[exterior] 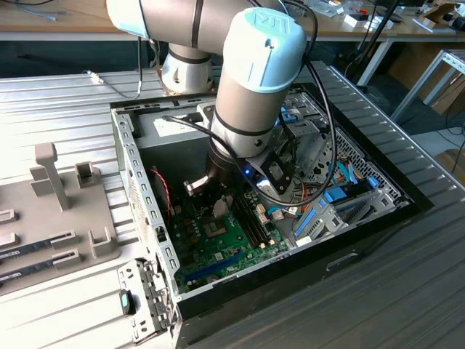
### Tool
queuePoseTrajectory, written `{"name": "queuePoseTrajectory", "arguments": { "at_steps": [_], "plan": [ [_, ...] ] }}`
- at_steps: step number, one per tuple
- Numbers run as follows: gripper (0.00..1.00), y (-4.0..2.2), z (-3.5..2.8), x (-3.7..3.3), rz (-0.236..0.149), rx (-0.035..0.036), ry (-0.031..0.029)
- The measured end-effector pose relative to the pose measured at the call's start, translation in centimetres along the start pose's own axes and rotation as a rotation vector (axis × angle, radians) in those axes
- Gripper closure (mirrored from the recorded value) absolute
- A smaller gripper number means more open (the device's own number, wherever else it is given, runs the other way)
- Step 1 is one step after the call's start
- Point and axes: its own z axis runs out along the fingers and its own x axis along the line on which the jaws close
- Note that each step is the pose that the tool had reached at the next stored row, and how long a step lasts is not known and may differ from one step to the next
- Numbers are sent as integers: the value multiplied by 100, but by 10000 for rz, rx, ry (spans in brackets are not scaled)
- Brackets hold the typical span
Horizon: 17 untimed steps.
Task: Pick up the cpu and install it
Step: 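Place the cpu into insertion slot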
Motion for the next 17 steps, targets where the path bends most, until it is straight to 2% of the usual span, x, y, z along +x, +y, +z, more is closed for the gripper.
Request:
{"name": "queuePoseTrajectory", "arguments": {
  "at_steps": [3,10,13,17],
  "plan": [
    [53,-5,27,11,0,1,0],
    [53,-5,35,18,1,-2,-1],
    [53,-7,65,47,0,0,0],
    [53,-38,142,68,0,2,2]
  ]
}}
